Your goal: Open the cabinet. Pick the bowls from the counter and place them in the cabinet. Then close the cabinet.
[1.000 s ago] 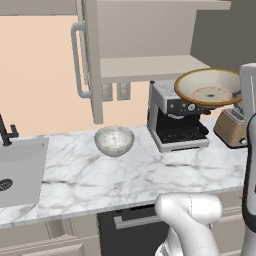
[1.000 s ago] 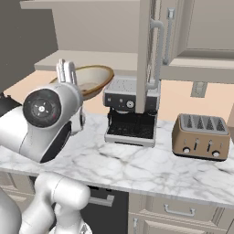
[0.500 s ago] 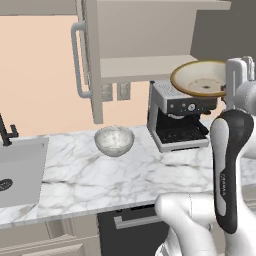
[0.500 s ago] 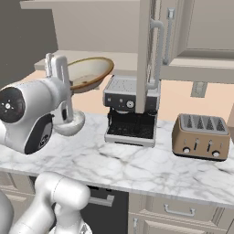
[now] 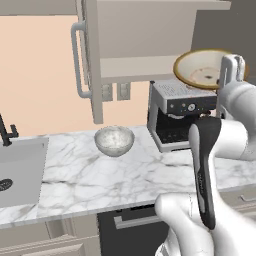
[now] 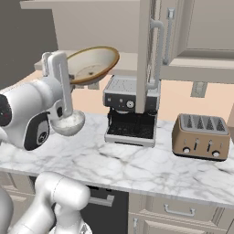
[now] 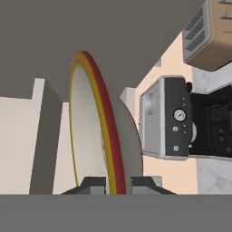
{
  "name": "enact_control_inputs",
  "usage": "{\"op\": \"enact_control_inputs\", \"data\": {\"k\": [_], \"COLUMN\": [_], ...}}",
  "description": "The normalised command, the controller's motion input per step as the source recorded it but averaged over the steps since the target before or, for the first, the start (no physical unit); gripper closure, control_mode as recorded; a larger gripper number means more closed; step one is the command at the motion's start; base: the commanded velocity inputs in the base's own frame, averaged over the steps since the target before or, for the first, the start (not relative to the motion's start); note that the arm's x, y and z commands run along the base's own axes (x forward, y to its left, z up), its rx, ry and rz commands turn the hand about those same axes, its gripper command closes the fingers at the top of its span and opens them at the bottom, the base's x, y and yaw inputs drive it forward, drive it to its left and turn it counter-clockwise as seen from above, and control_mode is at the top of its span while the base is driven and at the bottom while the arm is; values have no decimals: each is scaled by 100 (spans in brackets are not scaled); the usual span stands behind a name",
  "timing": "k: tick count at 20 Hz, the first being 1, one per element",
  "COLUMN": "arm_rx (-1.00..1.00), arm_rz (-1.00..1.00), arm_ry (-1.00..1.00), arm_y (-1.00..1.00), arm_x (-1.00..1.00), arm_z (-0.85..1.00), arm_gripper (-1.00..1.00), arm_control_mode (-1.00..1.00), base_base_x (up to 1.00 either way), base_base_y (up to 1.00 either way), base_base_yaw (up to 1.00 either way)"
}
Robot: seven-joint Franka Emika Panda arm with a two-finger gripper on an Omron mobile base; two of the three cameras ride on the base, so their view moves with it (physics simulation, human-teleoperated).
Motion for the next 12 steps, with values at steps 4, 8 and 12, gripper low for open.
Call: {"op": "enact_control_inputs", "data": {"k": [4,8,12], "arm_rx": [12,11,9], "arm_rz": [-2,0,0], "arm_ry": [7,15,16], "arm_y": [0,0,0], "arm_x": [21,24,29], "arm_z": [33,39,41], "arm_gripper": [100,100,100], "arm_control_mode": [-100,-100,-100], "base_base_x": [0,0,0], "base_base_y": [0,0,0], "base_base_yaw": [0,0,0]}}
